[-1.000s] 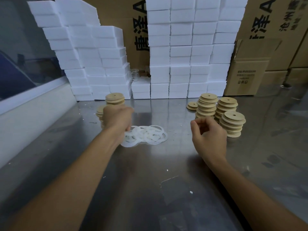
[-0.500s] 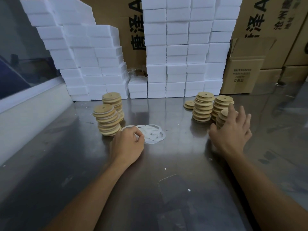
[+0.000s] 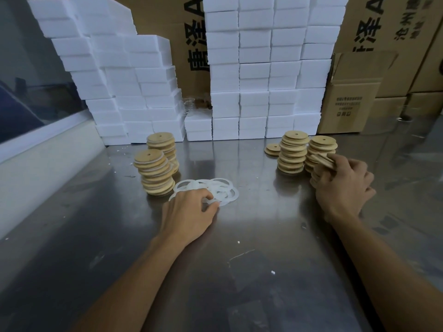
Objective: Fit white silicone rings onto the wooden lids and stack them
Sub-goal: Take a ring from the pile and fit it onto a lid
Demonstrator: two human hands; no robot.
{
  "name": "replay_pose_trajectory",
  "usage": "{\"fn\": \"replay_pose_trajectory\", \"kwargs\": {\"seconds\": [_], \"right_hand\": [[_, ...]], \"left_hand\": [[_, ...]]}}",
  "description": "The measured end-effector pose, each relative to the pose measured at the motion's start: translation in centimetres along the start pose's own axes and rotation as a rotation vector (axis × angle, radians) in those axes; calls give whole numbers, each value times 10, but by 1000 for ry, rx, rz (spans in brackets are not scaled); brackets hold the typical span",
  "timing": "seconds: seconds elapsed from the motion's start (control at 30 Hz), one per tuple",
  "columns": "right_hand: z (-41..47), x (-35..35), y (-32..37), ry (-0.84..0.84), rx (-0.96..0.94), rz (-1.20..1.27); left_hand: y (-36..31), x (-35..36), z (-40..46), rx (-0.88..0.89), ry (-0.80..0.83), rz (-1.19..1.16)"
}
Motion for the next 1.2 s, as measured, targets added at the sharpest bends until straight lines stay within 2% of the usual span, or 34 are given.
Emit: {"fn": "replay_pose_trajectory", "kwargs": {"seconds": [0.13, 0.2, 0.43, 0.7, 0.93, 1.1, 1.2], "right_hand": [[-4, -3, 13, -72, -153, 92], [-6, -4, 16, -75, -170, 193], [-17, -3, 22, 4, -114, 529], [-26, 2, 23, 90, 53, 718], [-24, 3, 19, 55, 6, 637], [-29, 7, 25, 125, -8, 641], [-32, 8, 30, 165, -36, 631]], "left_hand": [[0, 2, 1, 4, 18, 17], [-1, 1, 1, 10, 22, 15], [-6, 3, 1, 53, 72, 38], [-10, 6, 3, 77, 100, 90], [-14, 8, 2, 64, 182, 84], [-15, 12, 4, 62, 238, 171], [-15, 11, 2, 86, 222, 137]]}}
Point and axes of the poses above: each hand's wrist, its own z-axis towards the middle knuckle, its own x-axis out of the palm, y = z × x, the point moved 7 cm from there along z, towards the middle knuckle, and after that the axes turned 9 degrees about -z, right-handed, at the moved point
